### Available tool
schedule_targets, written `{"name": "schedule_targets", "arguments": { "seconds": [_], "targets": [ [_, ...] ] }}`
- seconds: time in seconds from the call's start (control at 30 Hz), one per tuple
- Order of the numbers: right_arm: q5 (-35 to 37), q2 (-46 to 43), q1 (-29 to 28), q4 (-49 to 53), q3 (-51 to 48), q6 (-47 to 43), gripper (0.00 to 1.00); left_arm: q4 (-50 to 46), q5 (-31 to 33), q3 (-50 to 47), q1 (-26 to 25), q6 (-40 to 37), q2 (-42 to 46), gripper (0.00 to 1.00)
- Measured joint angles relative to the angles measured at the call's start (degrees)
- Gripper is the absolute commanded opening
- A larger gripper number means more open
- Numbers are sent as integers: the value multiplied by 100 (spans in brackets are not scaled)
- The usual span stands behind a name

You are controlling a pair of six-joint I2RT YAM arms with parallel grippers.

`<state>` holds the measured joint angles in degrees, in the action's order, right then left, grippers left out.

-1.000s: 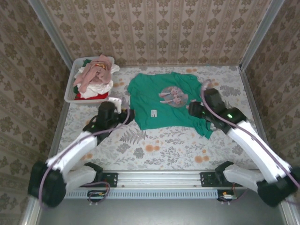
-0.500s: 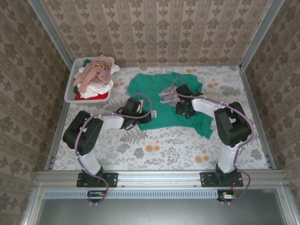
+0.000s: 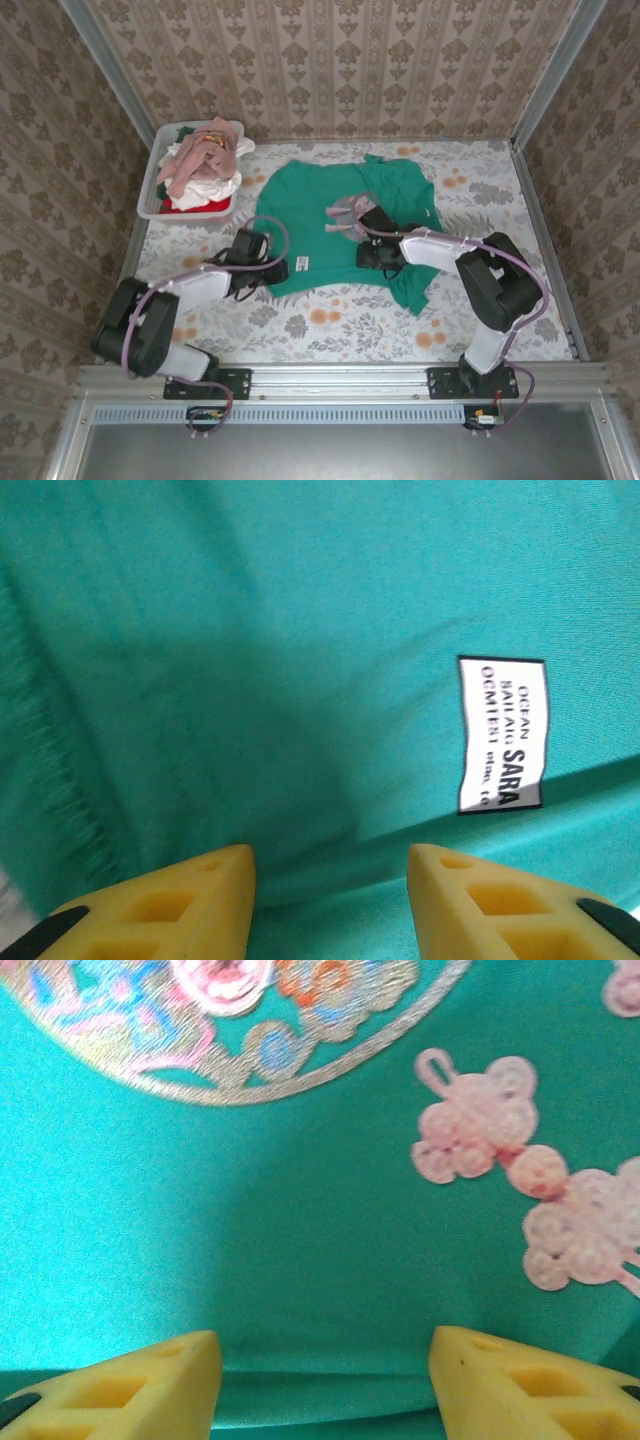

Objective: Fold and stack the t-shirts

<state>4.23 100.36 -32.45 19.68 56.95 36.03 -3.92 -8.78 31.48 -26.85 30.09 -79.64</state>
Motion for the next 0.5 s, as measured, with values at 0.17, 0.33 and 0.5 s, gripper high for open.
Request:
{"name": "schedule_targets", "arguments": {
  "seconds": [0.17,0.33,0.5],
  "targets": [
    [-125,-640,-195,546,-87,20,64,-883,114,-151,26,42,734,51],
    [76,-1021,586,931,796,-269,63,-1423,317,433,26,-35,1001,61],
    [391,175,1338,1108,2667,-754,63,-1362,435,1722,164,-280,264,59]
  ]
}}
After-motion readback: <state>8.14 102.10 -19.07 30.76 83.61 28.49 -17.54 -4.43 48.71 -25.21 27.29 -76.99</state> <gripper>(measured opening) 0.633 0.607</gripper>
